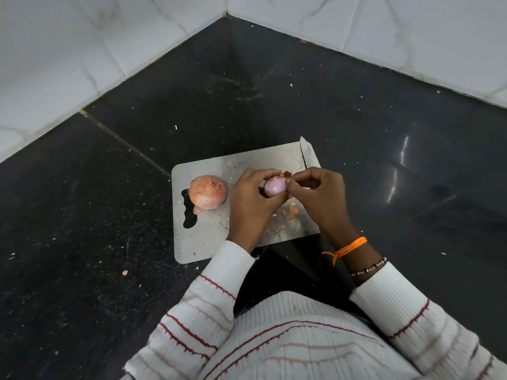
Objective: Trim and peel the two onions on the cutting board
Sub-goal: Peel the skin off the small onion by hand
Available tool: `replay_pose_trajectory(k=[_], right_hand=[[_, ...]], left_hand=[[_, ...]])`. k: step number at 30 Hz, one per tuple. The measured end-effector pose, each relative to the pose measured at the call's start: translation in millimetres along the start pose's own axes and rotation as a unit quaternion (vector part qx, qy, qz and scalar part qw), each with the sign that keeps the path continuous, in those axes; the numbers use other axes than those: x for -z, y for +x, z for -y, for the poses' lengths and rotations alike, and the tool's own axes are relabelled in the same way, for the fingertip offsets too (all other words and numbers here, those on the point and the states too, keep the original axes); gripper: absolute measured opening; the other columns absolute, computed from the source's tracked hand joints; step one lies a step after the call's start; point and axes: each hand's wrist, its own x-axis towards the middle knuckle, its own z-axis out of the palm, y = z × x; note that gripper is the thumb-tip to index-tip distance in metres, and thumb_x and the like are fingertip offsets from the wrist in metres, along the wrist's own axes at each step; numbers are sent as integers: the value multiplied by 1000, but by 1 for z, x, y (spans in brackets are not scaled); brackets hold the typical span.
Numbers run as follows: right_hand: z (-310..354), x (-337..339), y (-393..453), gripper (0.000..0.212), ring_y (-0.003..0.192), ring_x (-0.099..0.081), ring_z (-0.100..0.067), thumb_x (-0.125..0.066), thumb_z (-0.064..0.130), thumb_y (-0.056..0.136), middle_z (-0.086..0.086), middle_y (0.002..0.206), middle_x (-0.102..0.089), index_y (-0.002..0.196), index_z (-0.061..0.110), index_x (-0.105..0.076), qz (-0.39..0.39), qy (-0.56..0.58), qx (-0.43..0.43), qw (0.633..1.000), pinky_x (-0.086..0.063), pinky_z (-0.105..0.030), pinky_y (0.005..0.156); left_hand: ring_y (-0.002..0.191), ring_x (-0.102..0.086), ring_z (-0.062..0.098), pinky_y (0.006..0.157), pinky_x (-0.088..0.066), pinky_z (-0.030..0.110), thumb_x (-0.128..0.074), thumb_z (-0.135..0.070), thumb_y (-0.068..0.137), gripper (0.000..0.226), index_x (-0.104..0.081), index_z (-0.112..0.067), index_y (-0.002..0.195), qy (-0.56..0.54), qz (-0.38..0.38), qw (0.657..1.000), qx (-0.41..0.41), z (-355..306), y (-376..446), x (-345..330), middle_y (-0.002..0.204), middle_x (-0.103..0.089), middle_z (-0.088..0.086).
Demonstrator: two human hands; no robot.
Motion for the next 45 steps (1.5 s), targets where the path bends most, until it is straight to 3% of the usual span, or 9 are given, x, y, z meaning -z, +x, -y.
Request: replay_pose_trajectory(k=[7, 13, 17, 20, 25, 28, 34, 39, 45], right_hand=[[-1, 3, 0, 8, 68, -65, 1, -63, 7, 85, 3, 75, -68, 82, 11, -70, 16, 33, -39, 999, -52, -12, 65], [-1, -1, -2, 14, 77, -70, -14, -70, 19, 81, -3, 84, -73, 88, 8, -72, 19, 49, -56, 997, -58, -32, 75], [-2, -3, -2, 9, 77, -69, -16, -71, 13, 80, -3, 81, -72, 86, 6, -72, -2, 33, -35, 999, -58, -37, 77], [-3, -1, 0, 6, 75, -68, -17, -69, 11, 81, -5, 80, -71, 85, 8, -71, 4, 20, -26, 999, -57, -33, 75], [-4, 6, 2, 4, 71, -65, -9, -68, 9, 82, -2, 78, -68, 84, 6, -69, 8, 8, -11, 1000, -53, -21, 69], [-6, 7, 4, 4, 73, -68, -14, -68, 9, 82, -2, 79, -68, 82, 5, -69, 8, 4, -10, 1000, -56, -28, 70], [-7, 7, 5, 7, 72, -68, -17, -69, 3, 80, -5, 79, -68, 77, 9, -68, 10, 0, -4, 1000, -56, -25, 68], [-9, 6, 8, 11, 62, -61, 4, -70, 2, 77, 0, 75, -66, 72, 11, -67, 14, -33, 1, 999, -44, -7, 59], [-10, 4, 15, 4, 66, -60, -2, -70, 5, 77, -1, 78, -65, 74, 6, -68, -10, -87, 52, 995, -47, -9, 63]], left_hand=[[93, -65, 19, 78, -58, 32, -83, -14, 69, 40, -70, -13, 107, -19, 9, 1000, 22, 1, 2, 1, 105, -65, 2], [93, -62, 14, 78, -57, 27, -80, -14, 72, 34, -69, -14, 104, -12, -3, 1000, 21, 1, 1, 1, 103, -65, 0], [92, -62, 12, 76, -57, 27, -81, -14, 71, 33, -70, -15, 102, -22, -3, 999, 23, 2, 1, 0, 100, -65, -1], [91, -64, 13, 75, -58, 30, -82, -17, 70, 33, -70, -17, 100, -48, 2, 998, 47, 2, 1, 0, 100, -66, -3], [93, -68, 27, 79, -58, 49, -85, -27, 63, 39, -71, -28, 99, -179, 46, 970, 160, 2, 1, 1, 107, -67, 4], [99, -67, 29, 85, -55, 53, -80, -14, 73, 33, -71, -26, 103, -239, 73, 949, 193, 2, 2, 3, 112, -68, 5], [109, -63, 29, 94, -50, 53, -72, -3, 79, 34, -66, -22, 107, -267, 105, 940, 184, 6, 3, 8, 116, -66, 6], [114, -60, 26, 94, -51, 50, -68, 0, 82, 33, -66, -21, 107, -269, 112, 939, 182, 10, 3, 7, 117, -65, 8], [116, -60, 26, 94, -52, 43, -62, -1, 86, 31, -66, -21, 109, -308, 129, 922, 195, 7, 2, 7, 122, -64, 9]])
